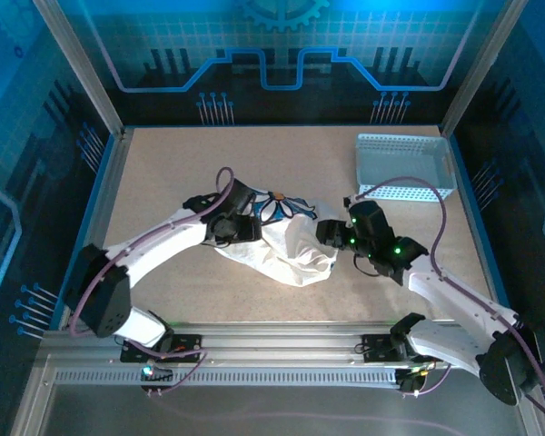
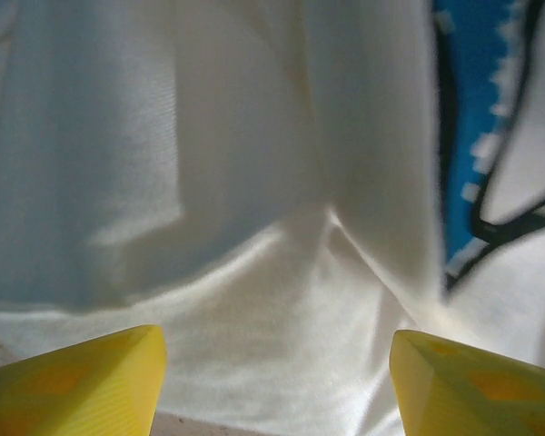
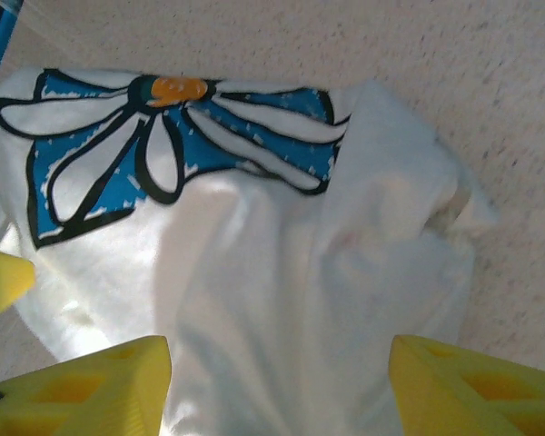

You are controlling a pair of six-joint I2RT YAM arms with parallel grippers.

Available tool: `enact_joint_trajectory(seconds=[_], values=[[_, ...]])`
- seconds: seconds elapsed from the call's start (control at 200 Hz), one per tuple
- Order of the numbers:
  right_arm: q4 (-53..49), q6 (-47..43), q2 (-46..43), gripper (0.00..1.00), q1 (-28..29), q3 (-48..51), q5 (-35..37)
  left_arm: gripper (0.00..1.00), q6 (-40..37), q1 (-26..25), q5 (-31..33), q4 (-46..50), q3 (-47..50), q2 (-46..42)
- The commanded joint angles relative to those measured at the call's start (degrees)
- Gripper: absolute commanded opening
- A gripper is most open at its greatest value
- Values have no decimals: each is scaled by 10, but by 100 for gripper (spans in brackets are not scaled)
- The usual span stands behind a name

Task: Fold the inside-out t-shirt

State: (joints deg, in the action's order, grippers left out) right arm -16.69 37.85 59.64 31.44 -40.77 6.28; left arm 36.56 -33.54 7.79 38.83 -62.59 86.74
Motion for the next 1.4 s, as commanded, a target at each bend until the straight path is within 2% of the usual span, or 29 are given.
enact_joint_trajectory(seconds=[0.0, 0.135, 0.315, 0.43, 0.48, 0.58, 0.625, 0.675, 0.855, 0.95, 1.04, 1.085, 1.13, 1.225, 1.28, 1.33, 1.37, 1.395], values=[[-44, -64, 41, 66, -22, -32, -19, 66, 17, -3, 33, 28, -25, 40], [-64, -72, 82, 65, -27, -43, -12, 60, 20, -3, 40, 16, -25, 69], [-84, -66, 126, 58, -27, -48, 6, 34, 22, -3, 39, 8, -24, 80], [-81, -75, 138, 39, -28, -58, -13, 17, 19, -2, 49, -1, -7, 56], [-81, -79, 136, 27, -28, -65, -19, 9, 19, -2, 53, -9, 6, 35], [-97, -84, 121, 8, -30, -84, -3, 0, 11, 6, 65, -40, 53, -28], [-114, -86, 106, 2, -40, -92, 11, 0, 6, 17, 64, -60, 81, -67], [-124, -87, 86, 0, -59, -93, 5, 0, 5, 35, 59, -84, 117, -117], [-139, -69, -1, 0, -212, -135, -123, 0, -6, 129, 8, -172, 243, -316], [-155, -46, -27, 0, -265, -162, -169, 0, -12, 142, 15, -204, 289, -415], [-148, -10, -41, 0, -290, -148, -199, 2, -3, 146, 14, -233, 332, -473], [-135, 2, -42, 0, -289, -131, -221, 7, -5, 147, -2, -239, 337, -462], [-112, 16, -38, 0, -277, -103, -236, 7, -7, 148, -17, -216, 321, -420], [-72, 21, -15, 0, -227, -46, -220, 6, -30, 147, -50, -147, 252, -282], [-57, 21, 8, 0, -205, -28, -204, 6, -39, 146, -46, -91, 199, -192], [-40, 22, 28, 0, -195, -16, -205, 21, -45, 141, -30, -40, 154, -138], [-30, 22, 41, 0, -192, -10, -202, 38, -50, 124, 6, -11, 126, -120], [-31, 21, 45, 0, -192, -8, -198, 45, -53, 106, 35, 6, 111, -119]])
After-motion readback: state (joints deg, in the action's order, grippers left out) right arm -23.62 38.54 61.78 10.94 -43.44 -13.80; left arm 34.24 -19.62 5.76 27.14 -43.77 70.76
